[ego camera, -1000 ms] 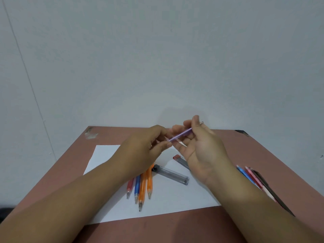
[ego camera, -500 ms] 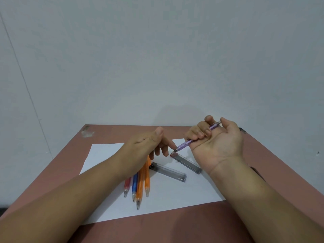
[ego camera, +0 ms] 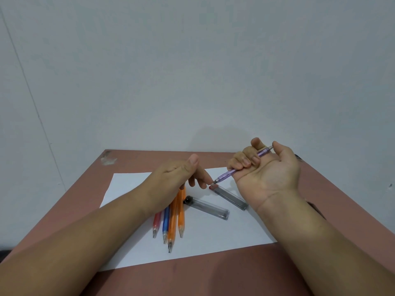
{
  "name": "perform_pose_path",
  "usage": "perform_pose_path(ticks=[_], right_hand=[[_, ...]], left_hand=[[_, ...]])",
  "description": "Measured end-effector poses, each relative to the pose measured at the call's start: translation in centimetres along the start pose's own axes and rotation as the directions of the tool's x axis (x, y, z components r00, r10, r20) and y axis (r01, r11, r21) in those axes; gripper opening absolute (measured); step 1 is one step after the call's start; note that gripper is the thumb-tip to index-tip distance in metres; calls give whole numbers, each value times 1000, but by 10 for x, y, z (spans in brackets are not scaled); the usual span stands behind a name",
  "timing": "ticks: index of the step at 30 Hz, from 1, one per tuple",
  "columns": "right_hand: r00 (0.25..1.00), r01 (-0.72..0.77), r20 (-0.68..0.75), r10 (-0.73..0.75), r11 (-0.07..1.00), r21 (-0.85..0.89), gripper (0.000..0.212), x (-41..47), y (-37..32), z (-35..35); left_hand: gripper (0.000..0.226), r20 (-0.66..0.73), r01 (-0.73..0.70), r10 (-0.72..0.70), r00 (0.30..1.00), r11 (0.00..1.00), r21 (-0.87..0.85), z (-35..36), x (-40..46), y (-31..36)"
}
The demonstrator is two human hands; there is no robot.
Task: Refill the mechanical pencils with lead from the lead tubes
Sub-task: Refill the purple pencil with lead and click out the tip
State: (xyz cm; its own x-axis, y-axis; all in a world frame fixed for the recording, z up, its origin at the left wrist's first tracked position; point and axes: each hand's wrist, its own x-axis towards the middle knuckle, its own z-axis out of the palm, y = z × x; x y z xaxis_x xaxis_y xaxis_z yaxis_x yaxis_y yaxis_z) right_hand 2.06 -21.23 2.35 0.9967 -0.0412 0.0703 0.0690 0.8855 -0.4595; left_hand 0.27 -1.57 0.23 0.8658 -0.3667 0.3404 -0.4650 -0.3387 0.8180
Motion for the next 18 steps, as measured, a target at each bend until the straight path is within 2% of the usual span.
perform_pose_path(ticks=[7,10,18], right_hand=[[1000,-7,-15,7,1000,14,33,0,0,-1],[1000,3,-3,-3,1000,11,25,0,0,0],[1000,6,4,-6,1000,12,26,-1,0,0]], left_hand=[[62,10,4,-4,1000,1000,-15,0,2,-1],[60,24,16,-15,1000,1000,-19,1,2,-1],[61,23,3,-3,1000,1000,-20,1,1,-1]])
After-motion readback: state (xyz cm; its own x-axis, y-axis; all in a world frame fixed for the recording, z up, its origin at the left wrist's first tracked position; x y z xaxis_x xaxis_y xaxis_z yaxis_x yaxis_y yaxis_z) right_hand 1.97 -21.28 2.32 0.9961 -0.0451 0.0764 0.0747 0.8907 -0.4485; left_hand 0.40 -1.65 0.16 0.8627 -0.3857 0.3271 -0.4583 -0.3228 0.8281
